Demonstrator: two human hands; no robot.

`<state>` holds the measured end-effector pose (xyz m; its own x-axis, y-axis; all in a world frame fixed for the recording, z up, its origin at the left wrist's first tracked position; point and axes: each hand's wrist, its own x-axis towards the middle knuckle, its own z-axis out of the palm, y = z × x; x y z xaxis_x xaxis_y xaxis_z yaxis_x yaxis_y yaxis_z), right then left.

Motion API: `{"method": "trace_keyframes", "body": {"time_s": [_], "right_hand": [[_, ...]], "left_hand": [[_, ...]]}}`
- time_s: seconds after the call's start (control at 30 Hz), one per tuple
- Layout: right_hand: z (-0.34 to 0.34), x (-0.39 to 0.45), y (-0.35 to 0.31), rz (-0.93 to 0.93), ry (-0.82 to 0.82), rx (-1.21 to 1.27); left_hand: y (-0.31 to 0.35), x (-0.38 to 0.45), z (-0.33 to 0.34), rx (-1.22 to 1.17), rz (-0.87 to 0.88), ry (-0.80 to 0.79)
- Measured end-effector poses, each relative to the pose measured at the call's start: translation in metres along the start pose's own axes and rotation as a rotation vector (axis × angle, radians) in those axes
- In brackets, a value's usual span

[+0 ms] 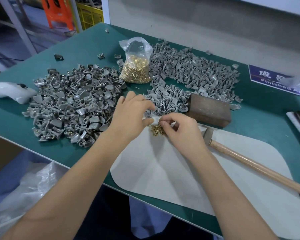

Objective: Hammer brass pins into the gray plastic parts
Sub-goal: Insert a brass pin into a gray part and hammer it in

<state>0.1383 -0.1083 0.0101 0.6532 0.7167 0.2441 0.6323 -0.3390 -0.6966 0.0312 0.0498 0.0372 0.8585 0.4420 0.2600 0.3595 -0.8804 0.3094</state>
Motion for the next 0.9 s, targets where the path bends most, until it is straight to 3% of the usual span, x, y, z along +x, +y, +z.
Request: {"method": "trace_keyframes", "body": {"time_s": [0.5, 0.9], "right_hand": [[-0.002, -0.001, -0.003, -0.010, -0.001, -0.020], [-0.013, -0.002, -0.004, 0.015, 0.057, -0.075]], "left_hand": [[0.011, -0.005, 0.012, 0.066, -0.106, 0.116], [0.008, -0.011, 0.004, 0.004, -0.138, 0.083]]}}
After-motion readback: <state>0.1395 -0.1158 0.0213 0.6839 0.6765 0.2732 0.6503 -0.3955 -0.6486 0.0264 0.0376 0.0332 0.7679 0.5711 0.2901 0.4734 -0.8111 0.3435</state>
